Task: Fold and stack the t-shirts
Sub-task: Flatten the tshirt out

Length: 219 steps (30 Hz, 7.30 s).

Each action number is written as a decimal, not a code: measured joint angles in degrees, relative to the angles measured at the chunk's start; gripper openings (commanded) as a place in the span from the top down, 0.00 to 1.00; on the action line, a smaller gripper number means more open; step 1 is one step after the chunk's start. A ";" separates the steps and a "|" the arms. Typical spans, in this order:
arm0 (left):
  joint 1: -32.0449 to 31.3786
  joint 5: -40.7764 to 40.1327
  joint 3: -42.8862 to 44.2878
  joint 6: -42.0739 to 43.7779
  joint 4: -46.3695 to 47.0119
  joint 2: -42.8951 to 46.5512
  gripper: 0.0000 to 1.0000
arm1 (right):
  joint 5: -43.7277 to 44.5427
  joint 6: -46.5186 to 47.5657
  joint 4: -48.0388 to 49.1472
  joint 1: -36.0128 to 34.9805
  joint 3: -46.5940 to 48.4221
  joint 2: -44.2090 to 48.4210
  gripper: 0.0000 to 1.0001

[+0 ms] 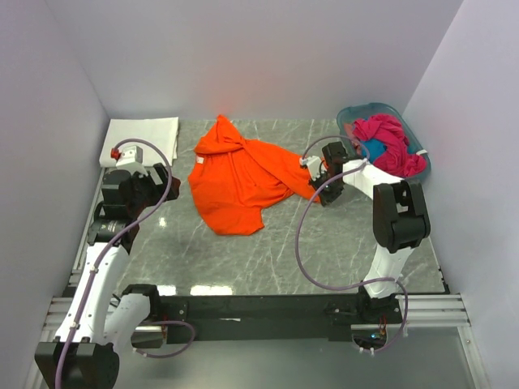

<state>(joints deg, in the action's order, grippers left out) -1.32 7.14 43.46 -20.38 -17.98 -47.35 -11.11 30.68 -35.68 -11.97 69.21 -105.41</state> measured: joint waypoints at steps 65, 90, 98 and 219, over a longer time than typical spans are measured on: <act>-0.07 -5.07 -0.15 -0.04 0.90 5.42 0.08 | 4.81 12.50 15.93 -40.04 -2.38 -0.90 0.57; -0.07 -5.05 -0.15 -0.07 0.90 5.88 0.08 | -17.31 12.39 -2.69 -51.39 1.33 12.44 0.28; -0.07 -4.44 -0.15 -0.07 0.92 5.88 0.08 | -14.67 20.33 -7.21 -23.78 -12.00 25.55 0.41; -0.07 -2.45 -0.15 -0.26 0.52 2.49 0.08 | -4.68 -0.37 -5.42 0.85 25.27 -17.79 0.83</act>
<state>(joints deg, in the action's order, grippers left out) -1.39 4.69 43.31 -20.64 -17.45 -44.86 -15.79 30.30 -41.10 -11.11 94.48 -123.20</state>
